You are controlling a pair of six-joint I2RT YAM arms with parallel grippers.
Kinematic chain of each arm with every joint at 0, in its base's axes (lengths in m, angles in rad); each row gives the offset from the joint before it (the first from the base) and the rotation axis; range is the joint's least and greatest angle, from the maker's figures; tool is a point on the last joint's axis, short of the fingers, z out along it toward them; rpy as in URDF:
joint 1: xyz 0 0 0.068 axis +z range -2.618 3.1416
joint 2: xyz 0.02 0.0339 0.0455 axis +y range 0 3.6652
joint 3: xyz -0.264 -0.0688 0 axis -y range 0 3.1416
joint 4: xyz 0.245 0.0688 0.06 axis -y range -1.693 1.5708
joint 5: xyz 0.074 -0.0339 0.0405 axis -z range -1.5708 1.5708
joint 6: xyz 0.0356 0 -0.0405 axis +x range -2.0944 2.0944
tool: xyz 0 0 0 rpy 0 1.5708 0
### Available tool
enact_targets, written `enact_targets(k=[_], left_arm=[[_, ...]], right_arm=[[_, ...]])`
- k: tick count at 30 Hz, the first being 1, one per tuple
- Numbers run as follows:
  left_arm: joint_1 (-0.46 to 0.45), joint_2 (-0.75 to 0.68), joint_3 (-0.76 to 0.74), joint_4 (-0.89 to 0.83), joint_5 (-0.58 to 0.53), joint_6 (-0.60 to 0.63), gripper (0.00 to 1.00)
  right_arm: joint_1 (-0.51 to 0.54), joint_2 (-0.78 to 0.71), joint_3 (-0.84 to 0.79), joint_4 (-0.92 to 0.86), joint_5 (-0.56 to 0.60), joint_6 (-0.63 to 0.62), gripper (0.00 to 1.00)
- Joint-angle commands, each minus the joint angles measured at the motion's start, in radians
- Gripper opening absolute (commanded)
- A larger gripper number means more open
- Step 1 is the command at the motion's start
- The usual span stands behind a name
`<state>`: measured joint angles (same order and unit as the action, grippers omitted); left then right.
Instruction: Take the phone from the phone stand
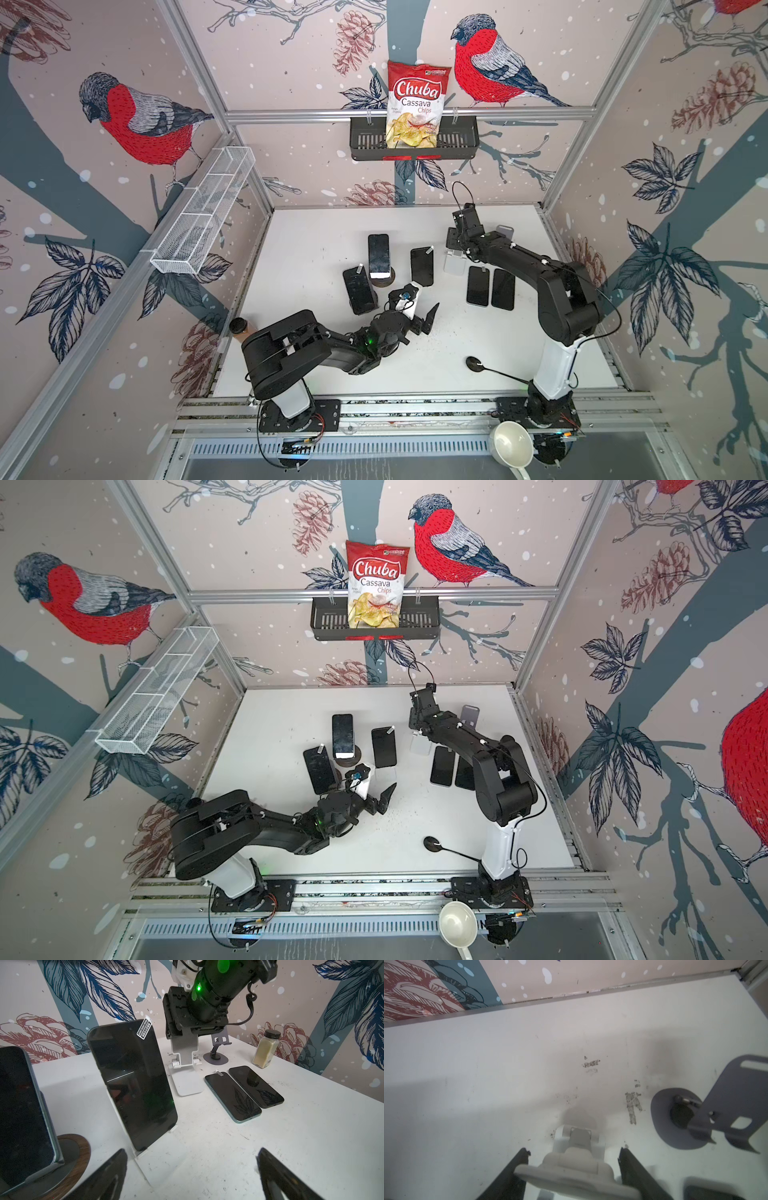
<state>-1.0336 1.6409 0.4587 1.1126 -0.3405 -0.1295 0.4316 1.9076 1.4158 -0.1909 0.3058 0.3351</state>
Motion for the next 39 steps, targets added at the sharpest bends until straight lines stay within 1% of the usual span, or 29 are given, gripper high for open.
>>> enact_targets(k=[1, 5, 12, 16, 22, 24, 27, 35, 39], left_arm=[[0.001, 0.001, 0.001, 0.013, -0.002, 0.005, 0.96], [0.001, 0.001, 0.006, 0.005, -0.002, 0.0, 0.96], [0.001, -0.021, -0.007, 0.004, -0.02, 0.004, 0.96], [0.001, -0.025, -0.006, 0.001, -0.026, 0.002, 0.96], [0.001, -0.019, -0.002, 0.004, -0.023, -0.005, 0.96], [0.001, -0.017, 0.0, 0.004, -0.02, -0.007, 0.96], [0.001, -0.018, 0.0, 0.002, -0.02, -0.009, 0.96], [0.001, -0.034, 0.0, -0.021, -0.038, -0.01, 0.96], [0.001, -0.044, 0.022, -0.1, -0.071, -0.017, 0.96]], right_arm=[[-0.026, 0.027, 0.04, 0.071, -0.044, -0.088, 0.56], [-0.062, 0.081, 0.112, 0.061, -0.127, -0.152, 0.57], [-0.083, 0.179, 0.225, 0.012, -0.206, -0.259, 0.59], [-0.093, 0.208, 0.249, -0.015, -0.276, -0.278, 0.6], [-0.095, 0.223, 0.26, -0.043, -0.316, -0.294, 0.63], [-0.096, 0.226, 0.262, -0.045, -0.316, -0.295, 0.69], [-0.099, 0.23, 0.268, -0.051, -0.309, -0.288, 0.74], [-0.102, 0.24, 0.314, -0.076, -0.298, -0.274, 0.86], [-0.102, 0.202, 0.311, -0.073, -0.279, -0.265, 0.93]])
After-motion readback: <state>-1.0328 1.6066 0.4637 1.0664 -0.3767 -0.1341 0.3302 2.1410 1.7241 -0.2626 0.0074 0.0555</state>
